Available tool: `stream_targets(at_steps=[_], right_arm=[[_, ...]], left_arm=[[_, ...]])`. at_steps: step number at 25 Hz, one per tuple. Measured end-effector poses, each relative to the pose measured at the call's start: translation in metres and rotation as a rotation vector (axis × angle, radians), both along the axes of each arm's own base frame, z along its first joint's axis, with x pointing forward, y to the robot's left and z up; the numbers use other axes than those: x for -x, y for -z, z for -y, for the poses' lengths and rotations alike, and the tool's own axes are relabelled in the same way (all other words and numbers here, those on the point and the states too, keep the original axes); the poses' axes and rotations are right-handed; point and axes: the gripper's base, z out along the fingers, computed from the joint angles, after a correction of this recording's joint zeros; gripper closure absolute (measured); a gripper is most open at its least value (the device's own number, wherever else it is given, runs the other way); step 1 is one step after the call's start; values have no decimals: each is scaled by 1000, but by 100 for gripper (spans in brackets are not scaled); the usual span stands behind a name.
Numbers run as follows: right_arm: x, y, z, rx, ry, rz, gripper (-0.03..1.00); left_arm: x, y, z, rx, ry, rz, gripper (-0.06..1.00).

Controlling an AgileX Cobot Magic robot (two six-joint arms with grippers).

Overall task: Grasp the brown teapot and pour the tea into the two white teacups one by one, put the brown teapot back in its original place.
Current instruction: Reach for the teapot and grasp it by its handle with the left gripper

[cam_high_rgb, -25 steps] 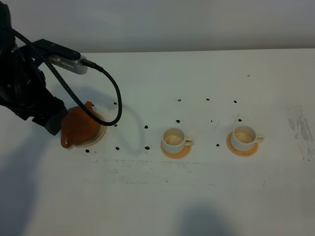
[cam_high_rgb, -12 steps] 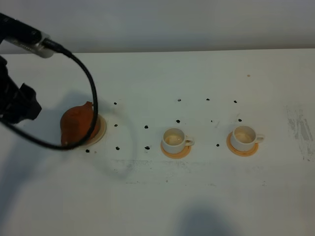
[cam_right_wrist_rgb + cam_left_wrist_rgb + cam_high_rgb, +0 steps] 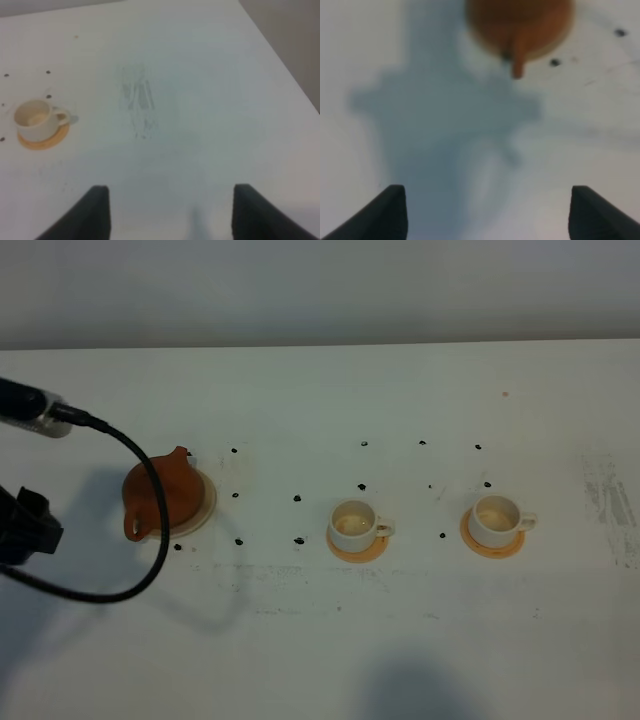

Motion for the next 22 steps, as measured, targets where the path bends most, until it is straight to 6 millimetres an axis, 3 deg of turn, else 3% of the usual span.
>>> stream_targets(at_steps=[10,22], right_arm=[[0,0,0,0,0,0,46],[0,0,0,0,0,0,46]], left_arm=[[-41,54,-2,10,-20,-61,31],[-56,68,15,74,61,1,31]])
